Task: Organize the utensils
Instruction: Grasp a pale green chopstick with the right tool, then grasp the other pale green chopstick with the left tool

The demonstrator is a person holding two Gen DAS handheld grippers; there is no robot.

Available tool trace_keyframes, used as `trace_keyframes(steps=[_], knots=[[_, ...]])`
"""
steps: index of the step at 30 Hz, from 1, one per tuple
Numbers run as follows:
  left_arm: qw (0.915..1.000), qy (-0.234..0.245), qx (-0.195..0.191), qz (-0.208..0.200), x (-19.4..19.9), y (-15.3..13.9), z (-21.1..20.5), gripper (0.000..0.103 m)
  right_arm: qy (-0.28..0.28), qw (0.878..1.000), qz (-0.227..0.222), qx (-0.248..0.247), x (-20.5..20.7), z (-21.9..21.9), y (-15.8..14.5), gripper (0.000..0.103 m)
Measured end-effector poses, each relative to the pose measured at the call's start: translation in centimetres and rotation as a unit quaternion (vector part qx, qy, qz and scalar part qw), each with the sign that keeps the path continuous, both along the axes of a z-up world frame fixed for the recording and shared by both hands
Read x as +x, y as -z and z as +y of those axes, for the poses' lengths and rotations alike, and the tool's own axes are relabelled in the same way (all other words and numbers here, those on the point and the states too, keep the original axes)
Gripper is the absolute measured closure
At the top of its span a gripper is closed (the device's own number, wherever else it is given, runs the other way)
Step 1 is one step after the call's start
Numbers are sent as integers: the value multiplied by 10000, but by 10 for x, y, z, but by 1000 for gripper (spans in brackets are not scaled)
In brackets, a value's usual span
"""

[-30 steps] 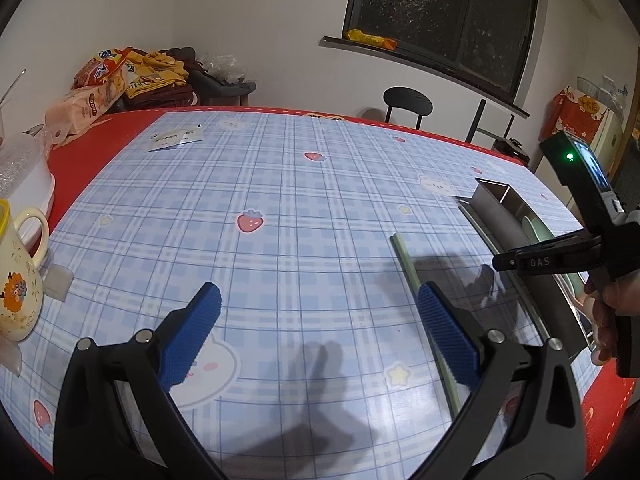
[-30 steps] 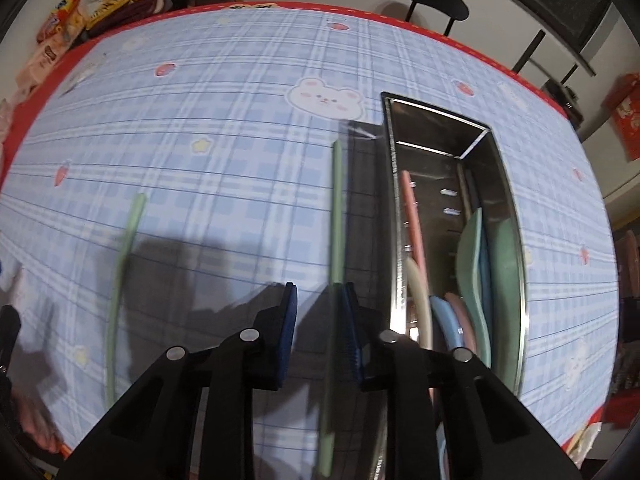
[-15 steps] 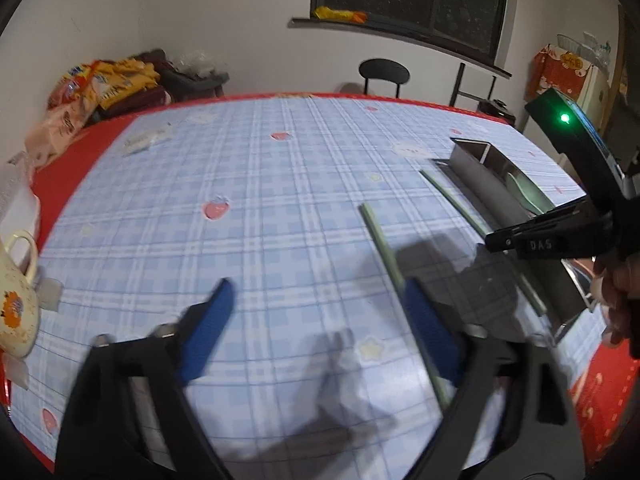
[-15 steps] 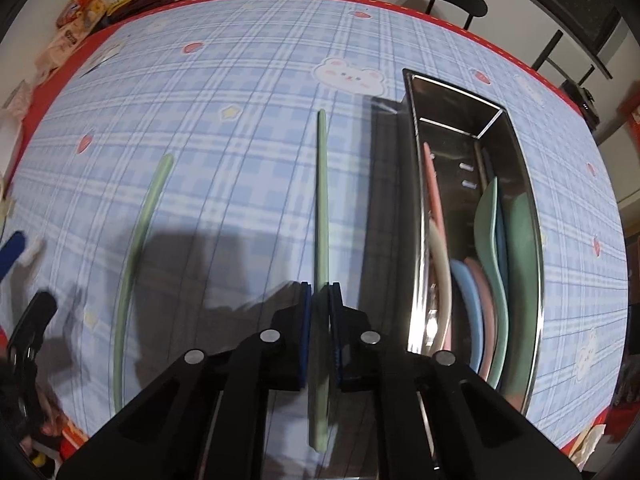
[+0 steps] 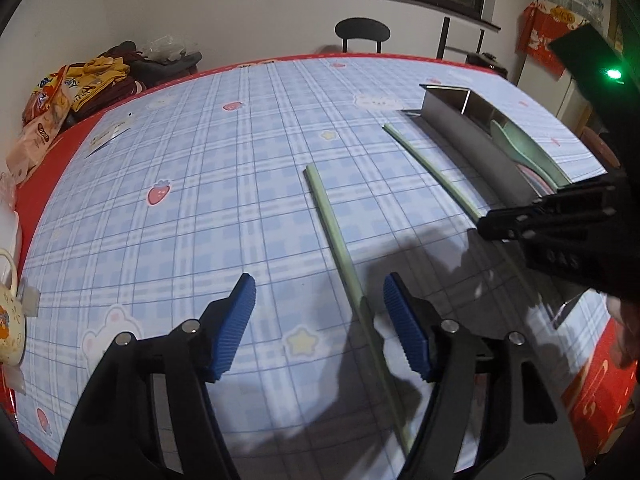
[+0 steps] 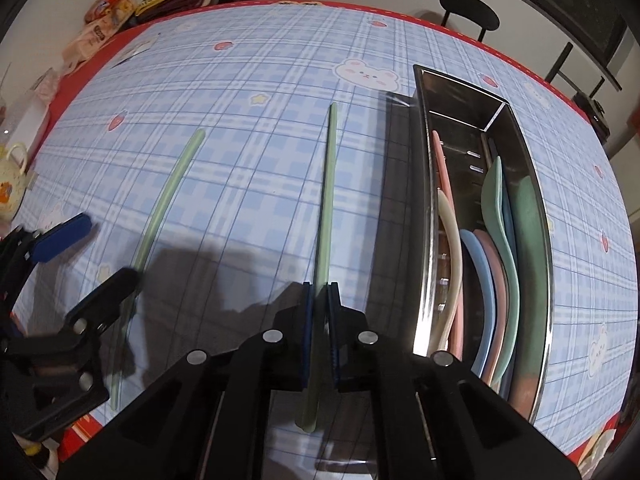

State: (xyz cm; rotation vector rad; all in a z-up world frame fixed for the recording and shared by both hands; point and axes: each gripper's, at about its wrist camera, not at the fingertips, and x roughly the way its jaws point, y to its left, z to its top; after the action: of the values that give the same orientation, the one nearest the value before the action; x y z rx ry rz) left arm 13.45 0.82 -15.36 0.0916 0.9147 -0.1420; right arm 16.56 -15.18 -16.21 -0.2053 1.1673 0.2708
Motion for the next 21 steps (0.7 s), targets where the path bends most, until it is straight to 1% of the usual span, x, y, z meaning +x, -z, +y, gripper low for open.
trace_keyframes(steps=[2, 7, 11, 15, 21], knots=[[9999, 27, 140, 37, 3, 2, -6, 41, -8, 10000, -7, 74, -2, -2, 0, 95], [9992, -29, 403, 83, 4, 11, -14, 40, -67, 9999, -63, 147, -4, -5, 0, 95], [9990, -50, 434, 44, 3, 11, -14, 41, -126, 9996, -124, 202, -5, -7, 0, 95], [9986, -39, 520, -18, 1, 11, -18, 43, -241, 9992, -283, 151, -11, -6, 0, 95], [9992, -72, 392, 5, 1, 12, -14, 42, -348, 9983, -449, 135, -14, -3, 0, 94]])
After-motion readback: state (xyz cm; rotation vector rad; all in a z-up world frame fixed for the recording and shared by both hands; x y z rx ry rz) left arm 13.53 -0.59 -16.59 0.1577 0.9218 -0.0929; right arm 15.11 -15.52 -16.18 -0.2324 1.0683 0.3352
